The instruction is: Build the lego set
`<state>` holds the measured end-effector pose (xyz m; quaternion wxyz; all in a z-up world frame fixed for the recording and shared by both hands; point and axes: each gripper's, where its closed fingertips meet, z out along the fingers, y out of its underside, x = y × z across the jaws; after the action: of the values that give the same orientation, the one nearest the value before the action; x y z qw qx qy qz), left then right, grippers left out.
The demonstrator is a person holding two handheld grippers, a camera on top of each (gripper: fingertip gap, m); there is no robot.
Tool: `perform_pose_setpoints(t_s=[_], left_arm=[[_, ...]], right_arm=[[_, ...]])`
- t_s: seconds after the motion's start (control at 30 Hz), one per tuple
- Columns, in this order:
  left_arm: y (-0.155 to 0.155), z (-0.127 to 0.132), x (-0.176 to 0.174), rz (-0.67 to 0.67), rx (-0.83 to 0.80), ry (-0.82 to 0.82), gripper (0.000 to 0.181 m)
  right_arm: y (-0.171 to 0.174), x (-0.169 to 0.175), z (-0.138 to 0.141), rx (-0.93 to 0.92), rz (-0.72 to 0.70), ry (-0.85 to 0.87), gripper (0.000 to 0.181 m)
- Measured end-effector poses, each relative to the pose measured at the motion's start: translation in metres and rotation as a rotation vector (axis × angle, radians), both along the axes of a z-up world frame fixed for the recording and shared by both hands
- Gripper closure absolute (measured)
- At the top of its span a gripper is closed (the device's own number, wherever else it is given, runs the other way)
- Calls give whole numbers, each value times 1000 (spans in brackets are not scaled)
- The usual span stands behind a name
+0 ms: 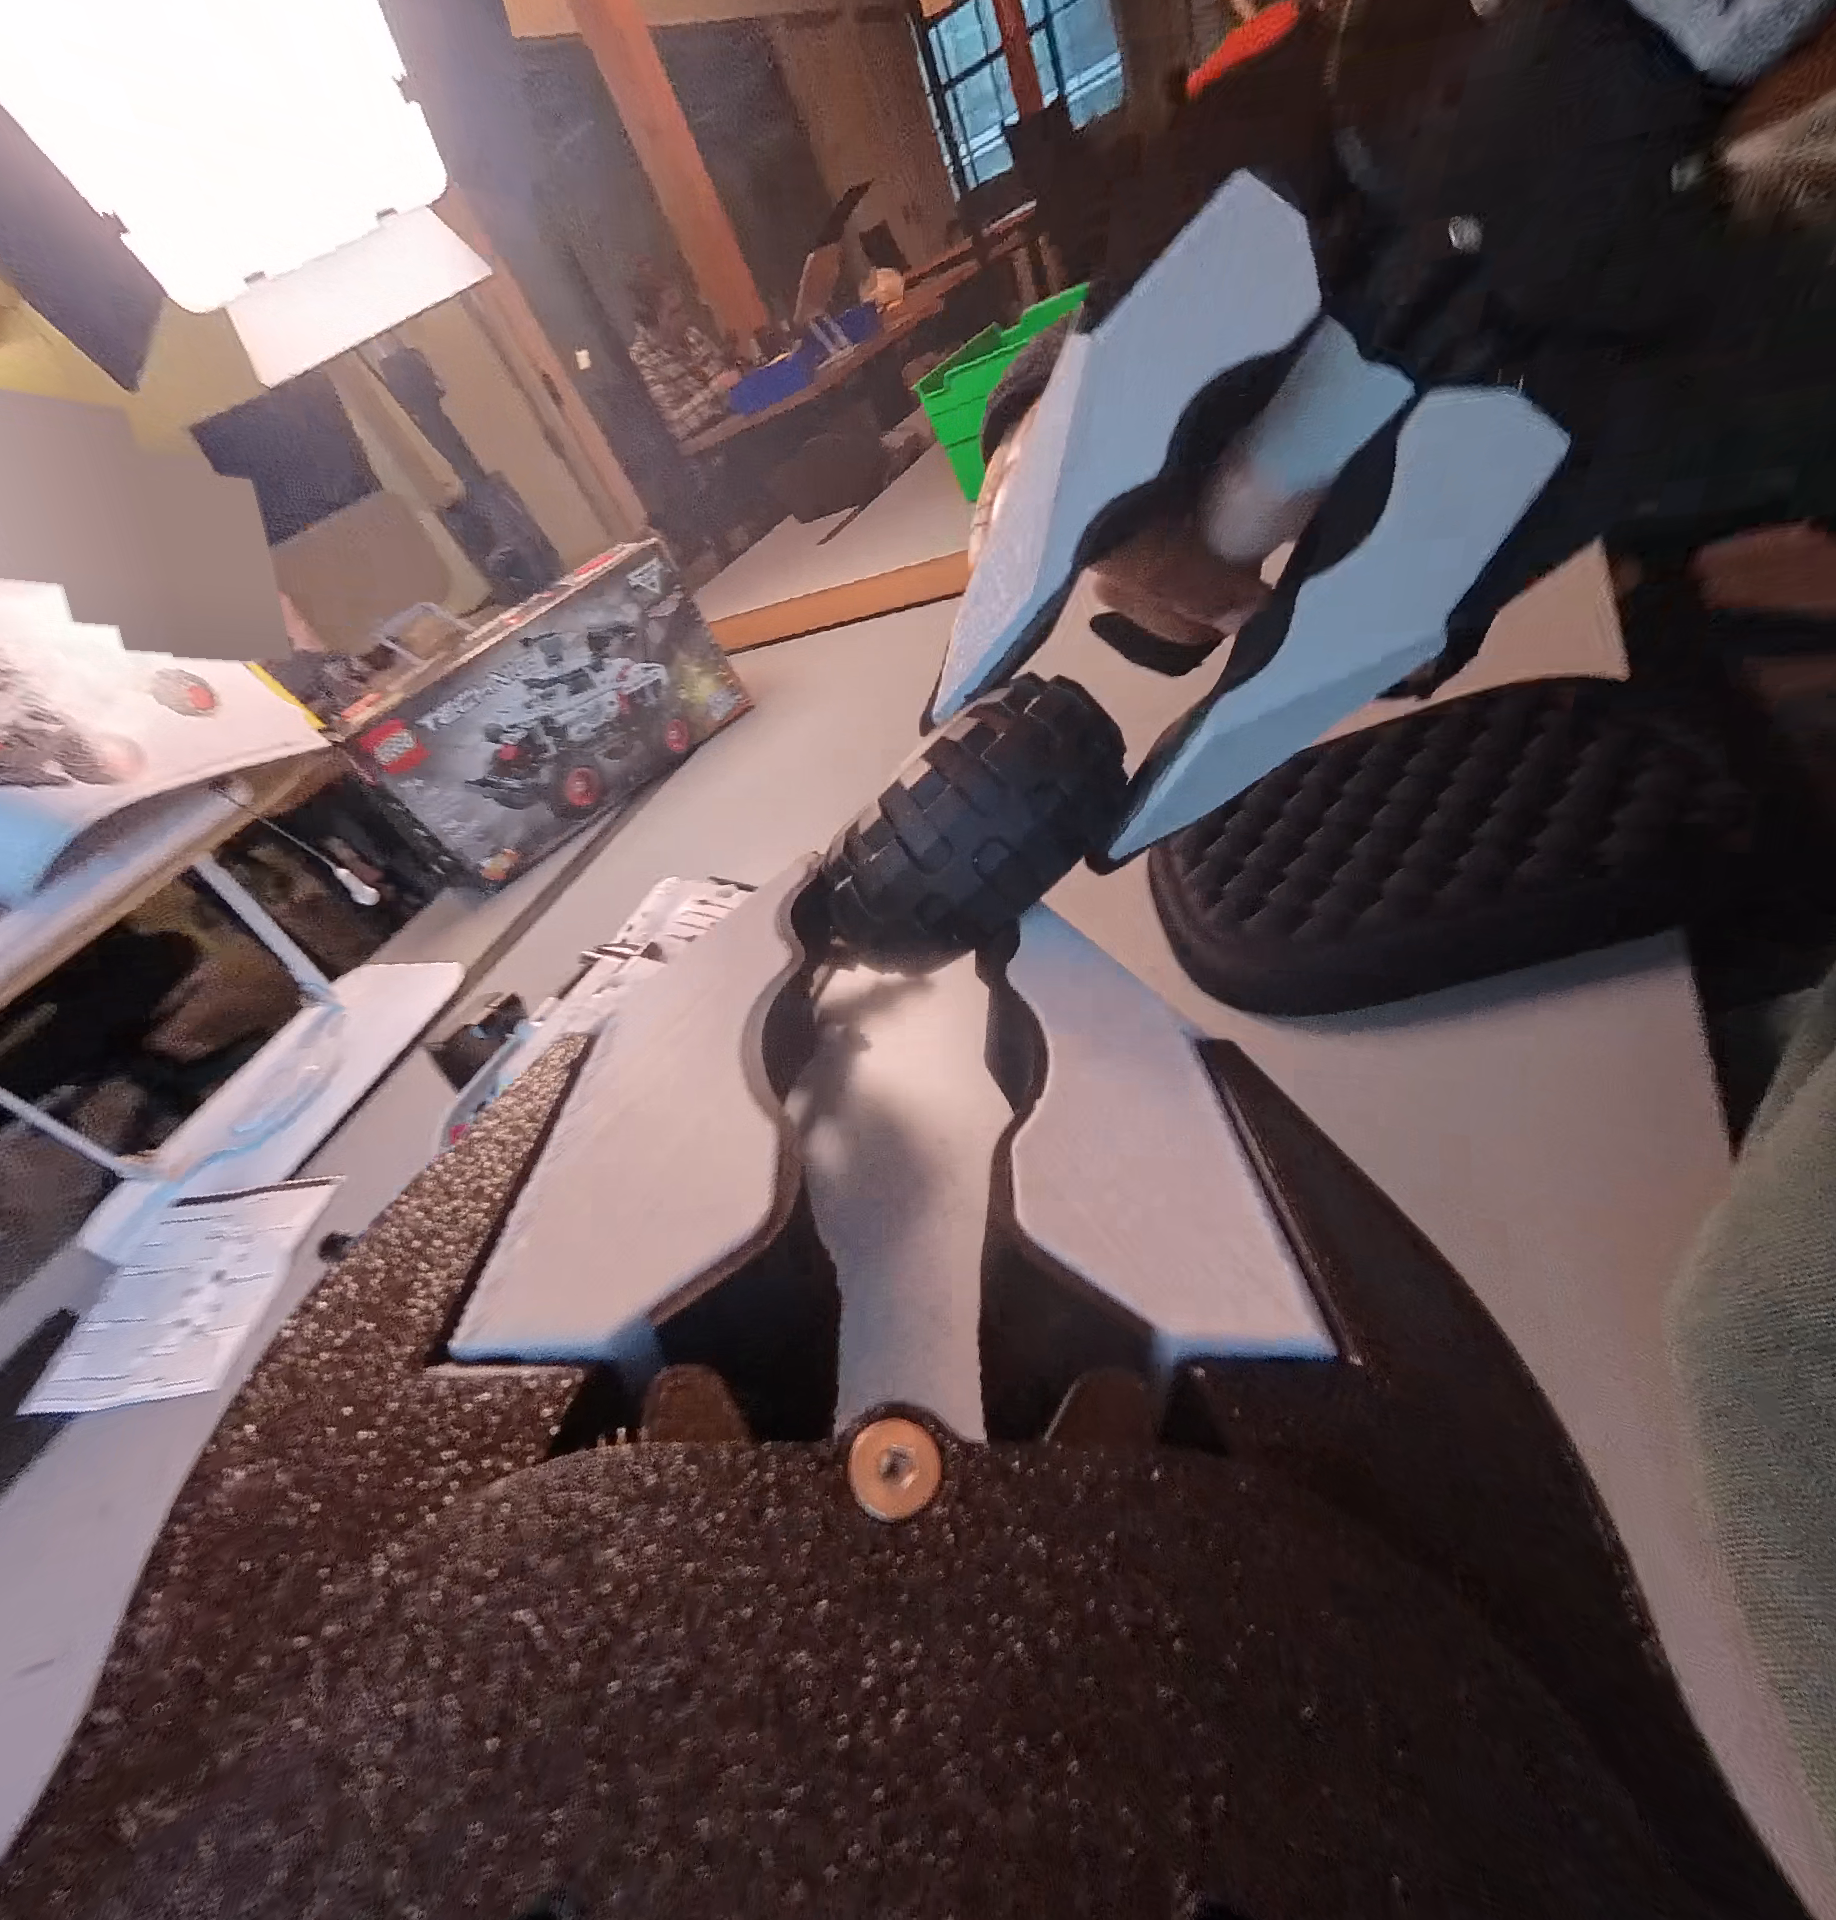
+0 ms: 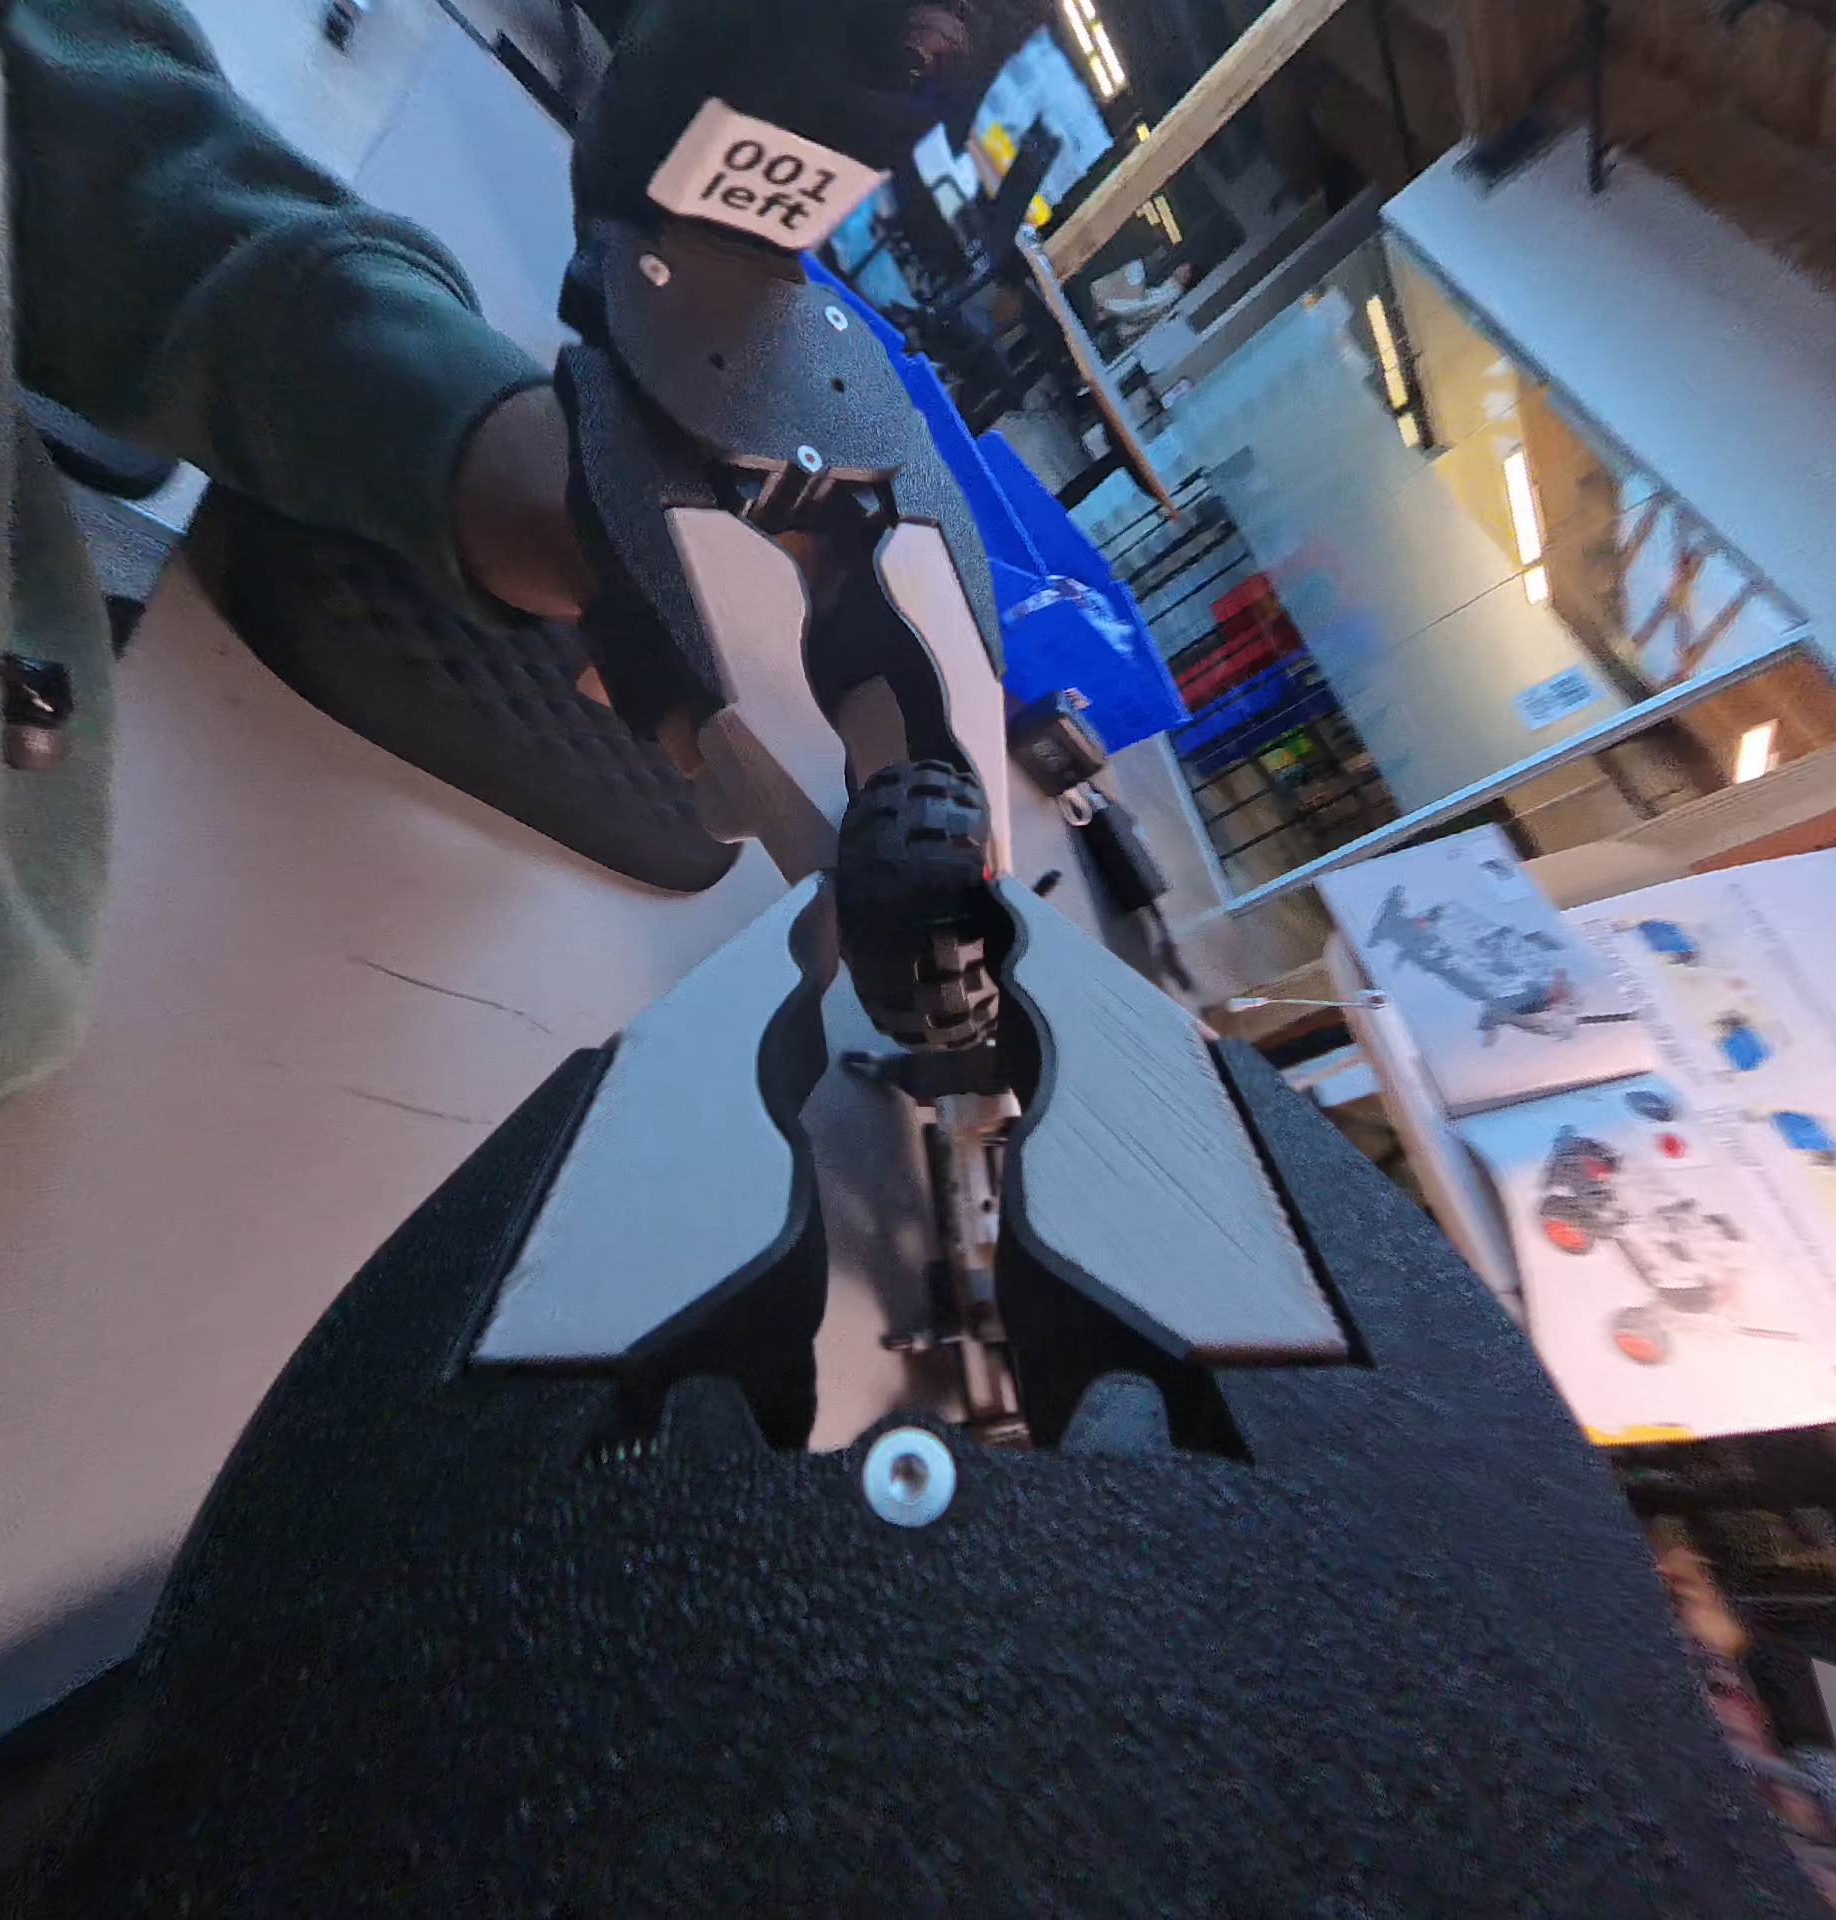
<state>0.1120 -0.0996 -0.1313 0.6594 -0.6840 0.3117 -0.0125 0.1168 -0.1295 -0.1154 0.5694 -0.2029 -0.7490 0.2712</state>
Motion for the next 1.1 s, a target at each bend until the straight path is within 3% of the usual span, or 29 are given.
perform_pose_setpoints(t_s=[0.1, 0.27, 0.7, 0.77, 0.83, 1.0, 1.1], left_arm=[[1, 0, -4, 43, 44, 113, 156], [3, -5, -10, 72, 38, 202, 156], [-5, -21, 8, -81, -255, -227, 163], [-5, -22, 15, -120, -286, -303, 181], [-4, -16, 12, -114, -283, -337, 181], [-2, -15, 6, -143, -324, -339, 181], [-4, -26, -9, -242, -512, -504, 153]], right_arm=[[-6, 3, -1, -195, 73, -126, 149], [-2, -2, -7, -198, 47, -192, 160], [-14, 0, -6, 74, 55, -21, 169], [-29, 2, -8, 111, 129, -14, 168], [-38, -1, -2, 188, 126, 57, 169], [-14, -1, 2, 54, 129, -6, 168], [-8, 2, -9, 96, 144, -36, 167]])
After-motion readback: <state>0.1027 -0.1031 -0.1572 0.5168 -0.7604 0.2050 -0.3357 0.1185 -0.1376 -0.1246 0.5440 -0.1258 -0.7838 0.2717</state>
